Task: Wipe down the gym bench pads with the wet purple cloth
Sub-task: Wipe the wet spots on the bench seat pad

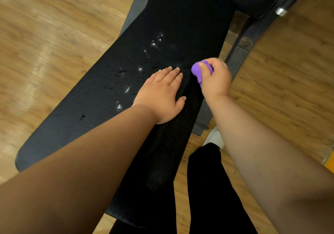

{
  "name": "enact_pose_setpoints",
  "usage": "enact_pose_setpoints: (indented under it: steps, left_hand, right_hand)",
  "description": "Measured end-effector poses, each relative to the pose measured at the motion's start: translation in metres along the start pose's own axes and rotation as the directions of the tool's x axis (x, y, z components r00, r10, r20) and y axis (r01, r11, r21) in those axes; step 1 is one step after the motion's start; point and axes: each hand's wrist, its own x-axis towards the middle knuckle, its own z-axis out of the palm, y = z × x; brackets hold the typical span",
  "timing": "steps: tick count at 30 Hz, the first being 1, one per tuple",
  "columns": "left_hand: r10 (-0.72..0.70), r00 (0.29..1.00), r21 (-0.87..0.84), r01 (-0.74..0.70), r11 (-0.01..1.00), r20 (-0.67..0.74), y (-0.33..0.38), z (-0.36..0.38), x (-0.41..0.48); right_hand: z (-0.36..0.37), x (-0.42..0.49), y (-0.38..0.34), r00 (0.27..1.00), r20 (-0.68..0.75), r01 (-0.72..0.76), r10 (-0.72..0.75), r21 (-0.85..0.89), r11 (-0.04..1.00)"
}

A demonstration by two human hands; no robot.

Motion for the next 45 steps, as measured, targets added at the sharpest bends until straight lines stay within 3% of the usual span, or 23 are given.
enact_pose_setpoints:
  steps: [8, 14, 21, 27, 32, 45]
  left_hand:
    - [0.002, 1.000, -0.004, -0.002, 1.000, 0.003, 0.000, -0.003, 0.000]
    - [0.001, 1.000, -0.001, -0.001, 1.000, -0.001, 0.001, -0.002, 0.000]
    - [-0.002, 1.000, -0.016, 0.002, 1.000, 0.005, 0.001, -0.002, 0.000]
    - [-0.003, 1.000, -0.007, 0.003, 1.000, -0.003, 0.001, -0.002, 0.001]
    - [-0.004, 1.000, -0.019, 0.004, 1.000, -0.001, 0.000, -0.002, 0.000]
    - [-0.004, 1.000, -0.010, 0.004, 1.000, -0.011, 0.001, -0.001, 0.000]
  right_hand:
    - [-0.010, -0.040, 0.008, 0.992, 0.065, 0.106, -0.105, -0.015, 0.994]
    - [0.000, 0.002, -0.001, 1.000, -0.016, -0.007, 0.007, -0.020, 1.000]
    - [-0.008, -0.034, 0.011, 0.995, 0.047, 0.085, -0.084, -0.024, 0.996]
    - [-0.002, -0.012, 0.000, 0.999, -0.020, -0.032, 0.032, 0.011, 0.999]
    - [-0.005, -0.039, 0.010, 0.996, 0.046, 0.070, -0.071, 0.017, 0.997]
    - [-0.013, -0.019, 0.010, 0.992, 0.090, 0.080, -0.083, 0.031, 0.996]
